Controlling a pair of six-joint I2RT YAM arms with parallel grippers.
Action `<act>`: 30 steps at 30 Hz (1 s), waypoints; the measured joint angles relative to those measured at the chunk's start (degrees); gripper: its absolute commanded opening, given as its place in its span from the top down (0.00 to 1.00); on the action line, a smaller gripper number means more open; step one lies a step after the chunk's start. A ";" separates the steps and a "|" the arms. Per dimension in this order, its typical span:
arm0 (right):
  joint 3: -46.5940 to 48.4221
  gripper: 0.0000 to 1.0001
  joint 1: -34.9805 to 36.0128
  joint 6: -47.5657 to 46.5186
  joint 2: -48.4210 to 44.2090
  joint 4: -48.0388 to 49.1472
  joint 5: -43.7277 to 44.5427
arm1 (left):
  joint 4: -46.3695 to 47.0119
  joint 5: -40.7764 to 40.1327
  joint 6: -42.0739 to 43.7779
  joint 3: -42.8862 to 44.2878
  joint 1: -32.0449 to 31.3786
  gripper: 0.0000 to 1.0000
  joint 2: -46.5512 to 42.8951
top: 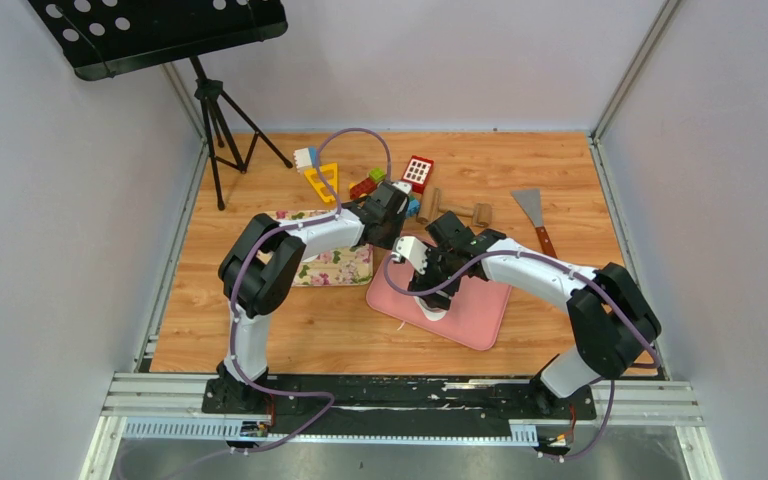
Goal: Roll out the dumpling wrappers from the dough
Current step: Press the dumpling wrapper on the work surface.
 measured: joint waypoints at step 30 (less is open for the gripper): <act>-1.95 0.16 -2.58 -5.09 -2.05 0.00 -6.16 | -0.04 -0.02 0.00 0.02 0.00 1.00 0.00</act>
